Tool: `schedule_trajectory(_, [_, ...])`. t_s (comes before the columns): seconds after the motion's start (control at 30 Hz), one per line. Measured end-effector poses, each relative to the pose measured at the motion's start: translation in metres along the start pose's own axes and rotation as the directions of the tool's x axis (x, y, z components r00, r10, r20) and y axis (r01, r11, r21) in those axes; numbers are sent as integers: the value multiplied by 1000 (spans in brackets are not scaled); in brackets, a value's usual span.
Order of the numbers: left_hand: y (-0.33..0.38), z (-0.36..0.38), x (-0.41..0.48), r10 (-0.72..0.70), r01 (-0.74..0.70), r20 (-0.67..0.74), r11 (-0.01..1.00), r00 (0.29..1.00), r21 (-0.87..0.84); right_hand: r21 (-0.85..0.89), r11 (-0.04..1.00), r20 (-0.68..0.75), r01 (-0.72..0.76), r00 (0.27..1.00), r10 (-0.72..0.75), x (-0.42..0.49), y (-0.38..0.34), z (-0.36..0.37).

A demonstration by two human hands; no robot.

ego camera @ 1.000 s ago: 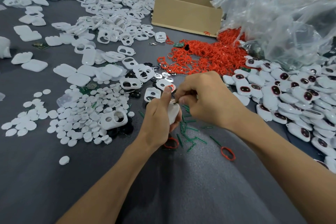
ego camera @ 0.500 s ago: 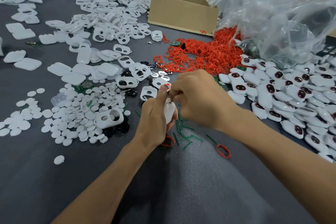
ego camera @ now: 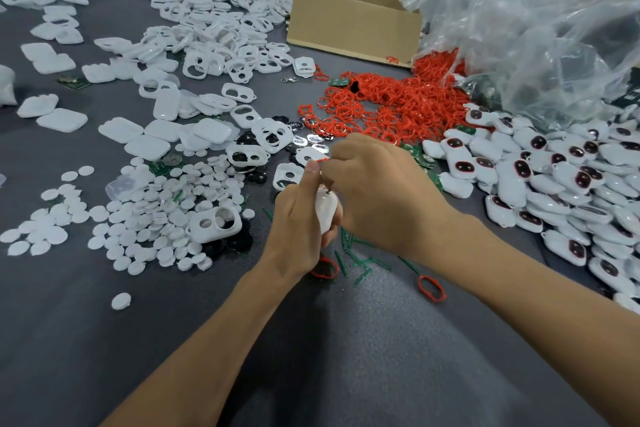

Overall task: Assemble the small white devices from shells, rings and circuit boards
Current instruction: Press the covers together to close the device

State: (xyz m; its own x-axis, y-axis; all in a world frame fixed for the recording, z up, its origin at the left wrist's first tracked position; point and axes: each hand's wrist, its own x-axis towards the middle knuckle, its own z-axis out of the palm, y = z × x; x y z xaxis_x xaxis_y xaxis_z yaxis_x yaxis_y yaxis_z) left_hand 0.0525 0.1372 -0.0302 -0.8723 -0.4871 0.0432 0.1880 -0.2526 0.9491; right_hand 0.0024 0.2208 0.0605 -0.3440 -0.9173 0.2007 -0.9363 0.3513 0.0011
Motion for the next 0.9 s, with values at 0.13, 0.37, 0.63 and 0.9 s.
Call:
schedule_trajectory(0.13, [-1,0,-2,19,-20,9,999,1000,27,1,1000,64,-27,998,27,6,3,-5])
schedule_trajectory(0.37, [-6,-2,-2,41,-43,31,995,999,86,188,965,137,-180,978,156,9,16,-8])
schedule_trajectory(0.63, [-6,-2,-3,75,-79,35,989,997,124,247,941,165,-232,967,195,9,17,-12])
schedule_trajectory(0.9, [-6,-3,-3,69,-69,5,986,998,155,275,928,162,-252,963,213,7,17,-11])
